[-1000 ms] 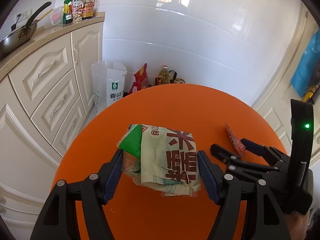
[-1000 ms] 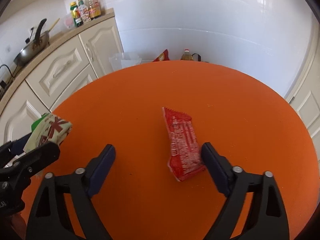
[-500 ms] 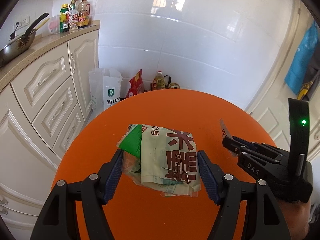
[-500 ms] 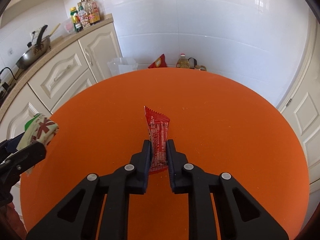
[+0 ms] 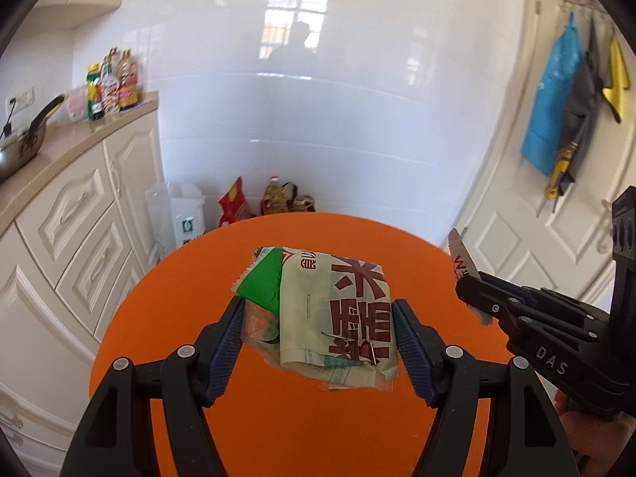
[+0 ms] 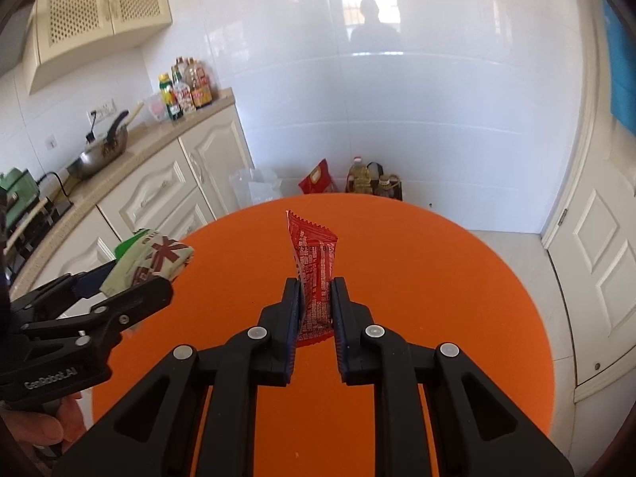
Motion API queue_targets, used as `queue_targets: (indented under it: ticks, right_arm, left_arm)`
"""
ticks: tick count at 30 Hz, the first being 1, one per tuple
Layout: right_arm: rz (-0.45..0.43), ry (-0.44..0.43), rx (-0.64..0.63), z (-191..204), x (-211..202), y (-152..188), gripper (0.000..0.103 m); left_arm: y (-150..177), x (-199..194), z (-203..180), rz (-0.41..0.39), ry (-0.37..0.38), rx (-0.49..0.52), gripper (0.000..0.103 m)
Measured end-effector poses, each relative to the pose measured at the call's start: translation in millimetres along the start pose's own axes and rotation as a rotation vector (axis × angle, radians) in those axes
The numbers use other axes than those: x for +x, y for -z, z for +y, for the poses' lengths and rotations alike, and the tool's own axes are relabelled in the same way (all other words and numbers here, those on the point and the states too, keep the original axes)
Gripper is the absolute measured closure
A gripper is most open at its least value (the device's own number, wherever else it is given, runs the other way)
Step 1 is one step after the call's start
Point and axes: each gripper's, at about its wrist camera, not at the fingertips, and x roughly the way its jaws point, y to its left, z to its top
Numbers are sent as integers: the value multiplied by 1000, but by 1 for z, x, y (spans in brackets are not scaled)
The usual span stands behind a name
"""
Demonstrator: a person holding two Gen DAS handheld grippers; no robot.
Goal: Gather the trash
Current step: 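Carry the rice-print bag and red wrapper to the bin and open both tools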
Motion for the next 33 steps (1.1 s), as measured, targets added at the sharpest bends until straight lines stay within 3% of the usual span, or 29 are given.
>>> queue_targets:
  ticks: [11, 20, 28, 33]
  right_arm:
    - [-141, 109, 112, -81, -138, 38, 88]
    - [-187, 308, 269, -184, -243, 107, 88]
    - [-139, 458, 428, -271, -289, 178, 88]
    - [-52, 478, 550, -324, -272, 226, 88]
  left_arm:
    - [28, -47, -130, -41, 182, 186, 36]
    - [68, -59, -260, -1, 382, 351, 36]
    - [122, -51, -348, 135, 520, 454, 36]
    - [166, -19, -389, 301, 564, 516, 36]
